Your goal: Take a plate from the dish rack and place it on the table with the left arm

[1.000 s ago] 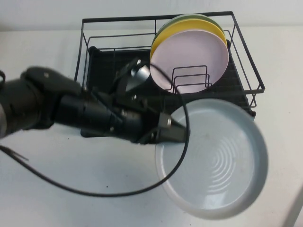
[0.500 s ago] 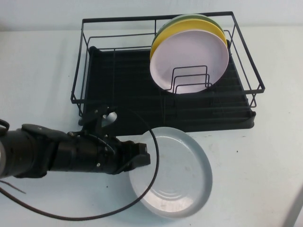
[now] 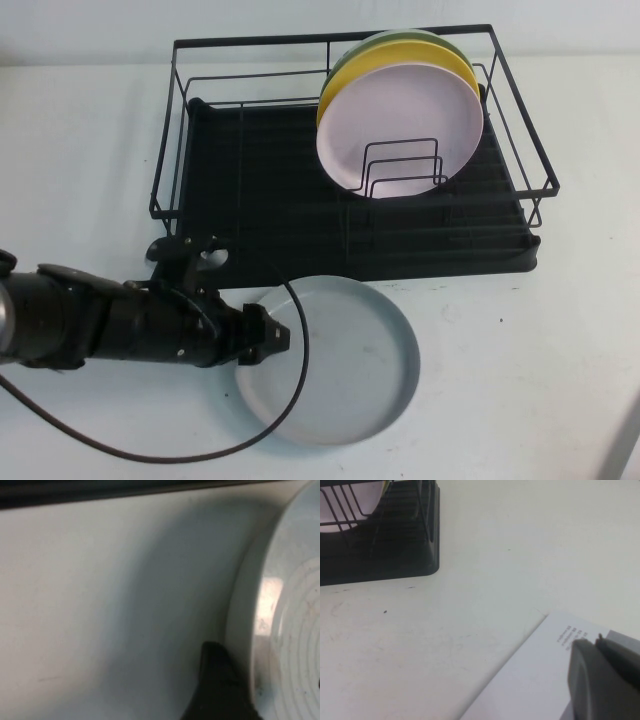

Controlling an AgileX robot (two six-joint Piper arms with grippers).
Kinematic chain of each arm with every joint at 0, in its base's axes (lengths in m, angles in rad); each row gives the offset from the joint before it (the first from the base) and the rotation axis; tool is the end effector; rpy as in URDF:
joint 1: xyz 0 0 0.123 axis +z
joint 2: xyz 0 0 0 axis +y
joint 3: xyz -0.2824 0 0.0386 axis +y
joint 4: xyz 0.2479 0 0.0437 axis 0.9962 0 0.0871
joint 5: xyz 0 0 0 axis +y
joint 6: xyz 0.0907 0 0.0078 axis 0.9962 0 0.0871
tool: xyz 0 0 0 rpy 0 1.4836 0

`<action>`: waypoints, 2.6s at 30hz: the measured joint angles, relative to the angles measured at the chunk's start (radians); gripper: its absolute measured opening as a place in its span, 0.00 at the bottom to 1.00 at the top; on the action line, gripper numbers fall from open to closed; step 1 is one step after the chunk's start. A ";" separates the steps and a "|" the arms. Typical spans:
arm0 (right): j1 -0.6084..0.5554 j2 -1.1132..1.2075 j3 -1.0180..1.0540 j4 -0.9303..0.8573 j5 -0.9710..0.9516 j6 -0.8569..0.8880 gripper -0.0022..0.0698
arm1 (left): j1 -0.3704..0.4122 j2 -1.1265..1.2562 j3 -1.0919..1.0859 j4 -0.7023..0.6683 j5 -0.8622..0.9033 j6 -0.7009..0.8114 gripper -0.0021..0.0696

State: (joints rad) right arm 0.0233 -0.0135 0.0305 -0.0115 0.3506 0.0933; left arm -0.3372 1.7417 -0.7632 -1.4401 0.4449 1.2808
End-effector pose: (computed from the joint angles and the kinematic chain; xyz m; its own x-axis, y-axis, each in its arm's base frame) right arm 0.0531 0.0009 0.1719 -0.2773 0.0760 -0.9578 0.0034 0.9969 0.0781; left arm 0.2781 -0.1388 0.1463 -0.8385 0.1551 -0.5224 0.4153 0.8027 -0.4281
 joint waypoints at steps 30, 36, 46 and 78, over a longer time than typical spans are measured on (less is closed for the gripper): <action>0.000 0.000 0.000 0.000 0.000 0.000 0.00 | 0.002 -1.026 0.014 1.039 0.285 -0.712 0.03; 0.000 0.000 0.000 0.000 0.000 0.000 0.00 | 0.002 -1.054 0.018 1.108 0.309 -0.712 0.03; 0.000 0.000 0.000 0.000 0.000 0.000 0.00 | 0.002 -1.081 0.019 1.171 0.311 -0.715 0.03; 0.000 0.000 0.000 0.000 0.000 0.000 0.00 | 0.120 -1.751 0.787 1.470 -0.102 -1.219 0.03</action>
State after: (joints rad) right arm 0.0233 -0.0135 0.0305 -0.0115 0.3506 0.0933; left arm -0.2170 -0.0089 0.0237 0.0294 0.3432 0.0620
